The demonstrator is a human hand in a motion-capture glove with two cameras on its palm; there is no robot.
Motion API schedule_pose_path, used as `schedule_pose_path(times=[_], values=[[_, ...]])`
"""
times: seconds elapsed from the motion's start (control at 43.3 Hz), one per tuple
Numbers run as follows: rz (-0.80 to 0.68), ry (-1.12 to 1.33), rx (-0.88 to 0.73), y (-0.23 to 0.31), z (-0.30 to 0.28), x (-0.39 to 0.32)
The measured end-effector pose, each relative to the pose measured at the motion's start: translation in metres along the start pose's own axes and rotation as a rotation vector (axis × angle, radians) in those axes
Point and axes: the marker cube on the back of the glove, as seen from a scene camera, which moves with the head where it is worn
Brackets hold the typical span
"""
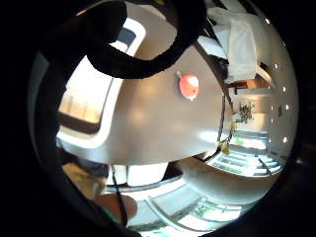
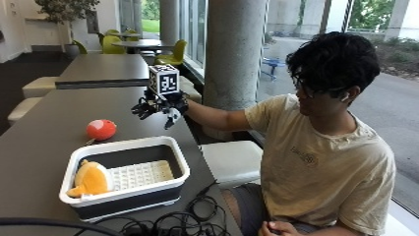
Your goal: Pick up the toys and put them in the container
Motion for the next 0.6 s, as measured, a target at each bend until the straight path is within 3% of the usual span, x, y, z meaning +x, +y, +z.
schedule_pose_path(times=[0.6], values=[[0.245, -0.019, -0.031, 0.169, 0.045, 0.112]])
